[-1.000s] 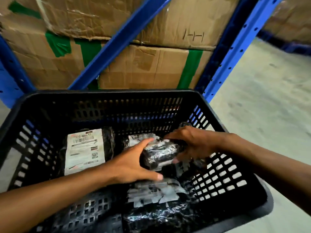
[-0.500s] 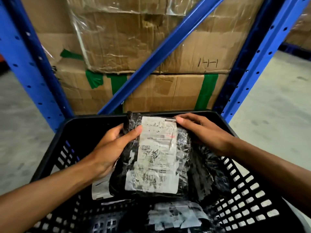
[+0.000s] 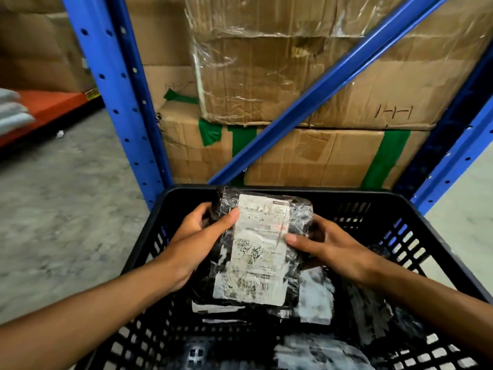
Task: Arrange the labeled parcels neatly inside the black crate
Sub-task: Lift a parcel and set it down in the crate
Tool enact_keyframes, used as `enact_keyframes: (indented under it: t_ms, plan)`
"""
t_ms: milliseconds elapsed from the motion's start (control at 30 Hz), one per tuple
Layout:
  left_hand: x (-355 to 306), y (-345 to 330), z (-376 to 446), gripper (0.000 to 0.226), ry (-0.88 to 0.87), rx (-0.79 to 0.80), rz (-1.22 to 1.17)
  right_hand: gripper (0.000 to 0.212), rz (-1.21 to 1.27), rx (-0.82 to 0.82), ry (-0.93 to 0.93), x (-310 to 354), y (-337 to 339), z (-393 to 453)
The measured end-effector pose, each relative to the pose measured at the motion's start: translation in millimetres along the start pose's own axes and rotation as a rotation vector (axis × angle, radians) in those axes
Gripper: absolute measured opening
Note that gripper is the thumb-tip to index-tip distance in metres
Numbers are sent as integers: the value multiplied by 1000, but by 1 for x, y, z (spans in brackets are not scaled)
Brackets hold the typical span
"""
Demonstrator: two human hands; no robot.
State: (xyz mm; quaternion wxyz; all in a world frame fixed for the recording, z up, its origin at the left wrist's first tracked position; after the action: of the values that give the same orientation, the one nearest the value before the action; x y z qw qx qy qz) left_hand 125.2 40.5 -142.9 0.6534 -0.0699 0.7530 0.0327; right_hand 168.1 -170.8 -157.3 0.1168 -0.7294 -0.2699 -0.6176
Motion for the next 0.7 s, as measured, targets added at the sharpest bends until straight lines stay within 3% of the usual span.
enact_keyframes:
  t_ms: [100,200,300,400,500,600,700]
  plan:
    - [13,10,-1,79,85,-25,77,79,44,-19,23,5,-5,6]
    - [34,12,-3,115,219,33,181,55,71,-44,33,3,-5,9]
    - [35,14,-5,139,218,-6,226,56,47,12,-33,-8,-7,6]
    - [9,13,1,124,96,45,350,86,-149,5,-41,5,8,4]
    - [-34,-13,3,89,-174,300,673,98,-227,-45,83,47,32,5]
    - [-49,-53,-11,85,-383,518,1119,69,-362,273,55,57,-3,1]
    - [-38,-63,-15,80,-329,588,1105,39,-473,341,40,44,-30,-4]
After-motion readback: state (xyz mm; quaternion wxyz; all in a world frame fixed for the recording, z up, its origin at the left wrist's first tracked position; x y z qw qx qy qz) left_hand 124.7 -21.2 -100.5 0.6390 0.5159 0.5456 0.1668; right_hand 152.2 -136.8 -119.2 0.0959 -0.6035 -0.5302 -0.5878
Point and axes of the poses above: each hand's wrist, its own z-axis towards the middle knuckle, its own y-axis out of the back of the hand, x = y × z, the point moved 8 cm from there along z, towards the middle knuckle, and after that the axes turned 2 degrees about -z, right-handed, at the moved point
